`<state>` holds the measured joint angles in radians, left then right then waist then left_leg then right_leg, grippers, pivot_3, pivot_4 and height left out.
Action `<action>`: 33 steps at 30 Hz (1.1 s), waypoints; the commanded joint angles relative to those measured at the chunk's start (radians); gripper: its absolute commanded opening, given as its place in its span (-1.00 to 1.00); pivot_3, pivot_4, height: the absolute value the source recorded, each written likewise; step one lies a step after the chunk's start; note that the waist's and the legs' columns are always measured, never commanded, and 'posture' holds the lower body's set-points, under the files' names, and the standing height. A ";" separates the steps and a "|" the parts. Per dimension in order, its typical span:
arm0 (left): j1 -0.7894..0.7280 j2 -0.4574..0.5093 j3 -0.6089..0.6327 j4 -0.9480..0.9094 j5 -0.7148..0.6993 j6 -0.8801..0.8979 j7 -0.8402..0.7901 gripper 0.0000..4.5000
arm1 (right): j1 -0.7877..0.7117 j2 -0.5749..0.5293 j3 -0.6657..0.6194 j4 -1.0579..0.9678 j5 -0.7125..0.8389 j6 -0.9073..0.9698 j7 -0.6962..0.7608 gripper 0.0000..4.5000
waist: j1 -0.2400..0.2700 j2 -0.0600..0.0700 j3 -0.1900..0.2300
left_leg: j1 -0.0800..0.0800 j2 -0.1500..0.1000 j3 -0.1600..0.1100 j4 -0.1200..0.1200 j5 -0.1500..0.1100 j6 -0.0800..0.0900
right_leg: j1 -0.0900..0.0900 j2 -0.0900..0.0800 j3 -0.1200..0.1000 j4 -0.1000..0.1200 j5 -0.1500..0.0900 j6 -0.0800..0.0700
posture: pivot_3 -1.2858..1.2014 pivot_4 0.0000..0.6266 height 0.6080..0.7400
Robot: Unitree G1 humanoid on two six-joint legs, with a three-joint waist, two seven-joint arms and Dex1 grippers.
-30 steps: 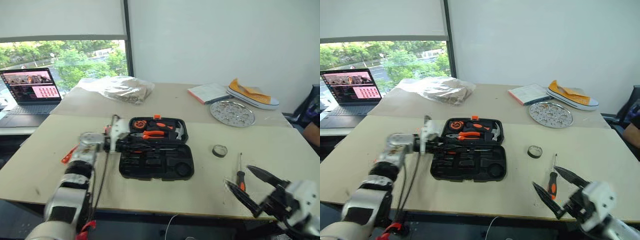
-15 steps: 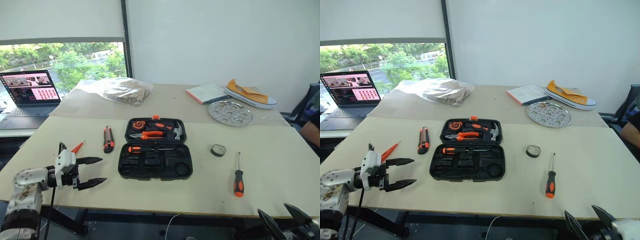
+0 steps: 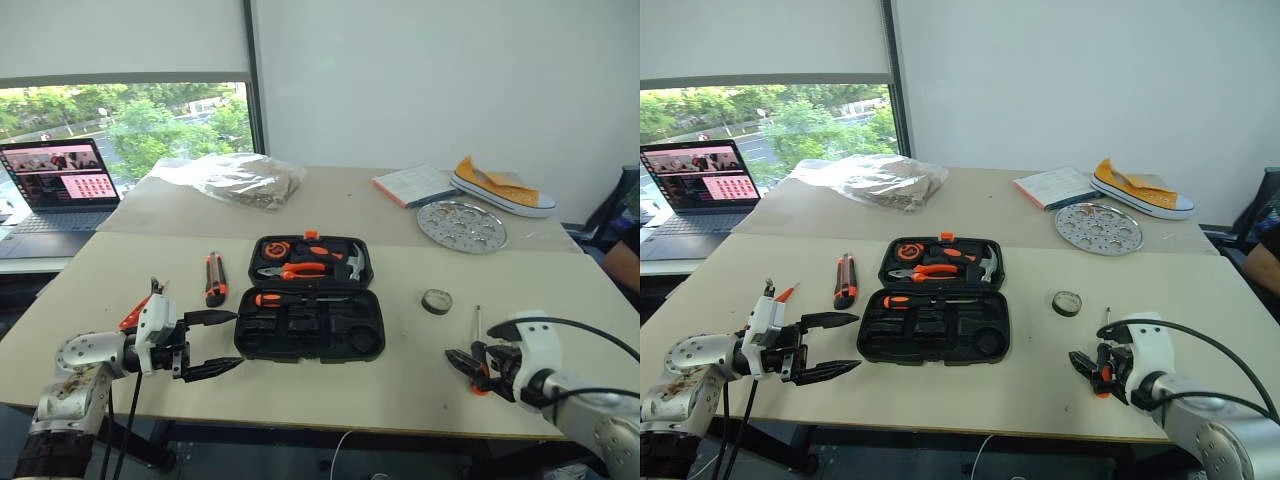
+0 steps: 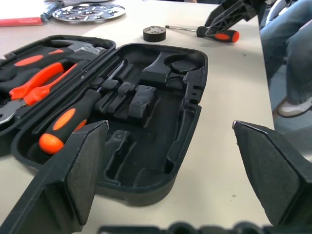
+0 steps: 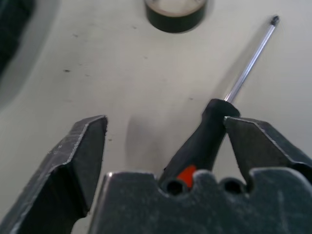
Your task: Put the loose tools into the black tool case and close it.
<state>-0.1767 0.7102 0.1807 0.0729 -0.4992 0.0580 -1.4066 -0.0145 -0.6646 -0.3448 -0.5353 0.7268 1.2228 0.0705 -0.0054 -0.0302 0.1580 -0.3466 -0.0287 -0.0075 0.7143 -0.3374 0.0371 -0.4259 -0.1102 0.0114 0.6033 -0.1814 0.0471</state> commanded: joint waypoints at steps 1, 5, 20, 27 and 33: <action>0.027 0.020 0.034 -0.063 -0.027 0.008 0.021 1.00 | 0.011 -0.010 -0.014 0.019 -0.047 0.099 -0.039 0.22 | -0.001 -0.001 0.000 | 0.000 0.000 0.000 0.000 0.000 0.000 | 0.001 0.000 0.000 -0.005 0.000 0.000 | 0.03 -0.52 1.00; 0.050 0.028 0.045 -0.076 -0.032 0.008 0.035 1.00 | 0.043 0.010 -0.053 -0.013 -0.060 0.137 -0.031 -0.42 | 0.004 0.001 0.000 | -0.001 -0.001 0.000 -0.001 -0.001 0.001 | 0.000 0.000 0.000 -0.009 0.001 0.002 | 0.03 -0.52 1.00; 0.044 0.003 0.047 -0.084 -0.059 0.037 0.072 1.00 | 0.176 -0.283 -0.207 -0.090 -0.232 -0.466 0.445 -0.56 | 0.002 0.009 0.004 | 0.000 -0.005 0.002 -0.002 -0.001 0.001 | 0.000 -0.001 0.000 -0.009 0.001 0.004 | 0.03 -0.52 1.00; 0.096 -0.015 0.076 -0.086 -0.072 0.056 0.125 1.00 | -0.374 -0.256 0.347 0.131 -0.321 -0.726 0.830 -0.56 | -0.042 0.005 0.008 | 0.008 0.004 0.007 -0.003 0.000 0.001 | 0.005 0.004 0.003 -0.009 0.002 0.001 | 0.03 -0.52 1.00; 0.125 -0.017 0.132 -0.049 -0.074 0.056 0.187 1.00 | -0.801 -0.012 0.738 0.547 -0.578 -0.816 0.963 -0.56 | -0.027 0.004 0.011 | 0.004 0.008 0.006 -0.003 0.002 -0.004 | -0.003 0.009 0.001 -0.007 0.005 -0.006 | 0.03 -0.52 1.00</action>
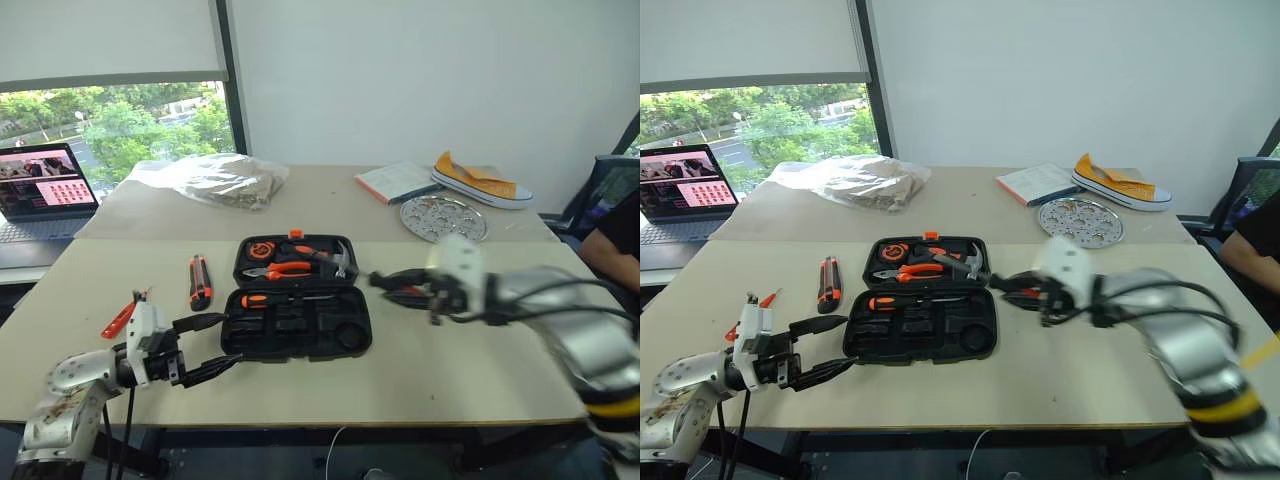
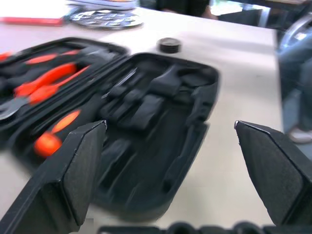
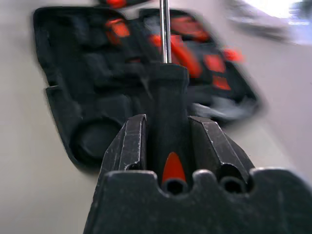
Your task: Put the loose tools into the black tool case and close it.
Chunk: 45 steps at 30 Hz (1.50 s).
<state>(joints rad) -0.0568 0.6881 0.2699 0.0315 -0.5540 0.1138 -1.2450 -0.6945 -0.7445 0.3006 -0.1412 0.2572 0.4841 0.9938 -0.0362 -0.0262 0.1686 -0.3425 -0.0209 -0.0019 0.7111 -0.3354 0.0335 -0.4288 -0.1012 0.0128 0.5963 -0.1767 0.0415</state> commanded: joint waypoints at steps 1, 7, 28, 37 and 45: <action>0.011 0.003 0.046 -0.011 -0.018 -0.002 0.031 1.00 | -0.153 0.095 0.119 0.202 -0.133 -0.090 0.049 -0.56 | 0.008 0.000 0.000 | -0.004 0.000 0.000 0.000 0.001 -0.002 | -0.005 0.000 0.000 0.000 0.001 -0.001 | 0.03 -0.52 1.00; 0.053 -0.010 0.063 -0.053 -0.020 -0.011 0.064 1.00 | -0.234 0.181 0.215 0.385 -0.244 -0.193 0.124 -0.56 | 0.018 0.000 -0.001 | -0.028 -0.008 0.000 0.001 0.008 -0.014 | -0.032 -0.009 -0.010 0.013 0.003 0.000 | 0.03 -0.52 1.00; 0.075 0.004 0.091 -0.077 -0.019 -0.007 0.083 1.00 | -0.328 0.298 0.177 0.619 -0.345 -0.310 0.254 0.25 | -0.008 0.000 -0.001 | -0.025 -0.013 0.000 0.002 0.006 -0.011 | -0.030 -0.020 -0.029 0.014 0.003 -0.001 | 0.03 -0.52 1.00; 0.074 0.002 0.095 -0.064 -0.009 -0.022 0.088 1.00 | -0.412 0.297 0.051 0.621 -0.203 -0.265 0.418 0.33 | -0.011 0.001 -0.001 | -0.025 -0.013 0.000 0.002 0.006 -0.011 | -0.030 -0.020 -0.029 0.013 0.003 -0.001 | 0.03 -0.52 1.00; 0.082 -0.009 0.093 -0.064 -0.001 -0.035 0.108 1.00 | -0.354 0.370 0.087 0.666 -0.272 -0.326 0.316 -0.79 | -0.010 0.001 -0.001 | -0.025 -0.013 0.000 0.002 0.006 -0.012 | -0.031 -0.020 -0.029 0.014 0.003 -0.001 | 0.03 -0.52 1.00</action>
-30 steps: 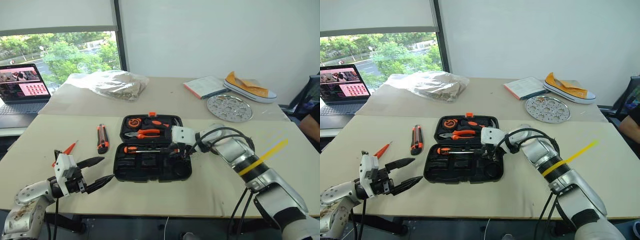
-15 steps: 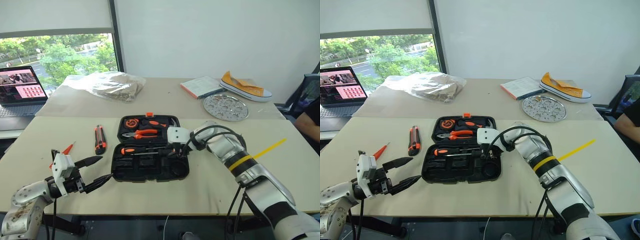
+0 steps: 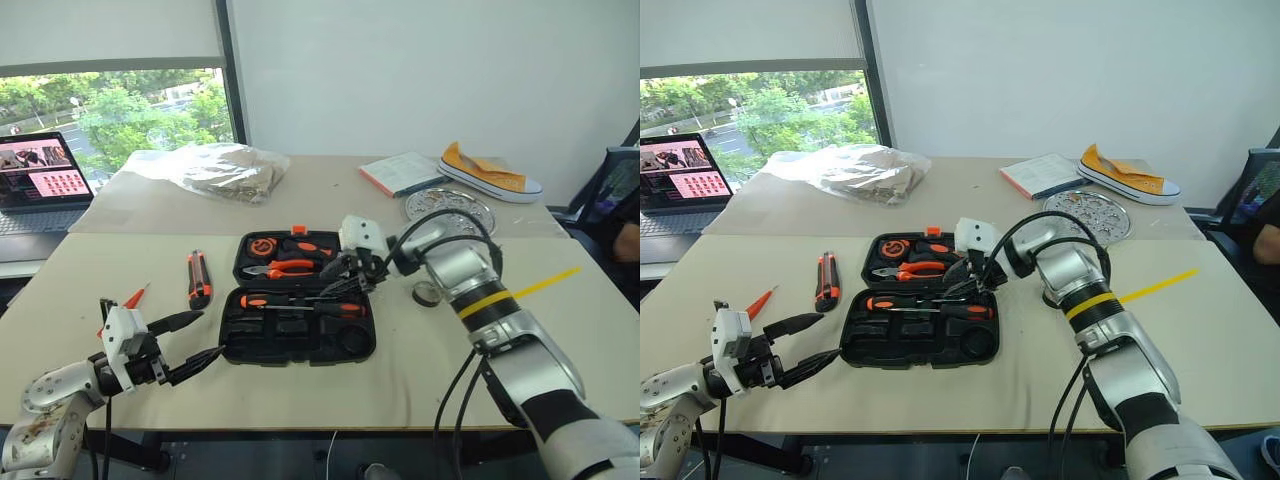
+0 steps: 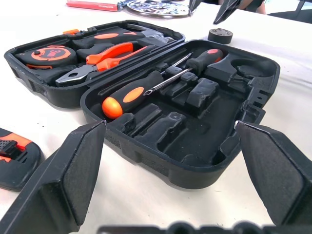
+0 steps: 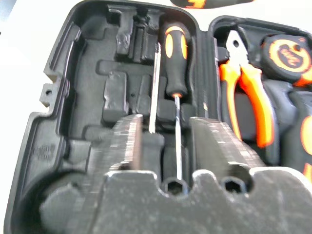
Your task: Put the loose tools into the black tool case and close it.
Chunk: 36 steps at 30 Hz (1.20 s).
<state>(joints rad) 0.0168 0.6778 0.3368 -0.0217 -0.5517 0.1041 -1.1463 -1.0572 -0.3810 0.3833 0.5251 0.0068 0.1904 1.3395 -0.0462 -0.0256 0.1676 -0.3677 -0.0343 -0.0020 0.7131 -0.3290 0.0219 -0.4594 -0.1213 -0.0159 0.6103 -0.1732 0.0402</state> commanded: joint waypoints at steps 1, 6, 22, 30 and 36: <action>0.009 0.002 0.026 -0.010 -0.003 -0.026 0.011 1.00 | 0.017 0.011 0.010 0.010 -0.034 -0.042 -0.040 -0.97 | 0.000 0.000 0.000 | 0.000 0.000 0.000 0.000 0.000 0.000 | 0.000 0.000 0.000 0.000 0.000 0.000 | 0.03 -0.52 1.00; 0.022 0.008 0.032 -0.013 0.000 -0.031 0.018 1.00 | 0.038 0.012 0.037 0.069 -0.084 -0.052 -0.064 -0.97 | 0.000 0.000 0.000 | 0.000 0.000 0.000 0.000 0.000 0.000 | 0.000 -0.001 0.000 0.000 0.000 0.000 | 0.03 -0.52 1.00; 0.103 0.015 0.093 -0.048 -0.012 -0.035 0.055 1.00 | 0.052 0.072 -0.043 0.094 -0.022 -0.156 -0.107 -0.97 | 0.000 0.000 -0.002 | 0.014 0.001 0.001 0.000 0.000 -0.001 | 0.011 0.000 0.001 0.001 0.000 -0.002 | 0.03 -0.52 1.00; 0.272 -0.059 0.314 0.018 -0.038 -0.071 0.164 1.00 | 0.408 -0.047 -0.334 -0.494 0.322 -0.042 -0.112 -0.09 | 0.009 0.000 -0.002 | 0.004 0.003 0.000 -0.001 -0.001 0.000 | 0.002 0.000 0.000 0.001 0.001 -0.002 | 0.03 -0.52 1.00; 0.353 -0.103 0.474 0.117 -0.054 -0.079 0.270 1.00 | 0.746 -0.101 -0.514 -0.680 0.429 -0.094 -0.187 0.84 | 0.030 -0.001 -0.002 | 0.003 0.002 0.002 -0.001 -0.005 0.003 | 0.003 -0.002 -0.005 -0.003 0.001 -0.002 | 0.03 -0.52 1.00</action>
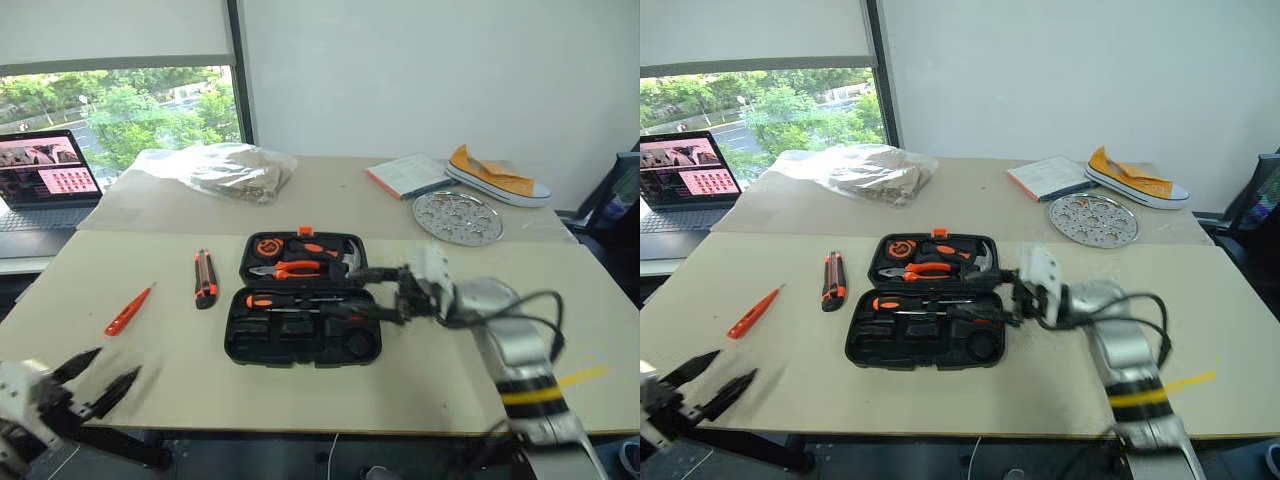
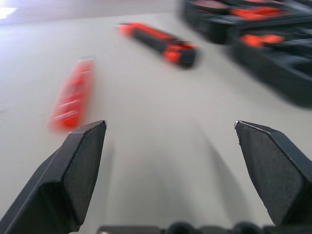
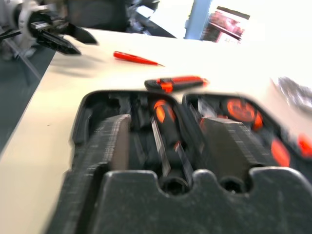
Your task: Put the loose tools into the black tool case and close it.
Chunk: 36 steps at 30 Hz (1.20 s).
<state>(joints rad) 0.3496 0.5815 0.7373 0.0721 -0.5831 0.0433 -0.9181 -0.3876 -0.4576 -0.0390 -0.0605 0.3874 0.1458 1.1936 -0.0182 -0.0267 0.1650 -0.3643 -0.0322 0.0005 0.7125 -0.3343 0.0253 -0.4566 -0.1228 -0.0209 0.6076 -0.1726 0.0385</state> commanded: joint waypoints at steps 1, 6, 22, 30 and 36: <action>0.023 -0.008 0.082 0.029 -0.026 -0.017 0.049 1.00 | 0.106 -0.029 -0.104 -0.101 0.045 -0.064 -0.054 0.97 | 0.003 0.000 0.000 | 0.000 0.000 0.001 0.000 0.000 0.000 | 0.000 0.000 0.001 0.000 0.000 0.000 | 0.03 -0.52 1.00; -0.020 0.035 0.096 -0.004 -0.109 0.154 0.133 1.00 | 0.239 -0.032 -0.169 -0.144 0.117 -0.129 -0.042 0.99 | 0.007 0.000 0.001 | 0.012 0.002 0.002 0.001 -0.005 0.008 | 0.013 0.000 0.002 -0.002 -0.001 0.000 | 0.03 -0.52 1.00; -0.708 0.410 -0.444 0.372 0.151 0.655 0.251 1.00 | 0.139 -0.037 -0.095 -0.197 0.137 -0.090 -0.131 0.99 | 0.000 -0.002 0.003 | 0.029 0.010 0.001 -0.003 0.001 -0.002 | 0.024 0.015 0.004 0.003 -0.002 -0.011 | 0.03 -0.52 1.00; -0.894 0.396 -0.592 0.629 0.292 0.579 0.134 0.69 | 0.159 -0.056 -0.097 -0.218 0.140 -0.087 -0.154 1.00 | 0.003 -0.002 0.003 | 0.025 0.007 0.002 -0.008 0.002 -0.006 | 0.018 0.015 0.006 0.002 -0.002 -0.010 | 0.03 -0.52 1.00; -0.903 0.404 -0.577 0.653 0.295 0.521 0.010 -0.27 | 0.189 -0.070 -0.106 -0.240 0.141 -0.088 -0.180 1.00 | 0.007 -0.002 0.003 | 0.025 0.006 0.002 -0.008 0.001 -0.005 | 0.018 0.014 0.007 0.002 -0.003 -0.009 | 0.03 -0.52 1.00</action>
<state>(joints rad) -0.5583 0.9768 0.1575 0.7254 -0.2832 0.5896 -0.8546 -0.2045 -0.5156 -0.1237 -0.2567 0.5123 0.0596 1.0232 -0.0115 -0.0288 0.1676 -0.3392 -0.0261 0.0025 0.7043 -0.3344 0.0223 -0.4386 -0.1094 -0.0139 0.6093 -0.1752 0.0297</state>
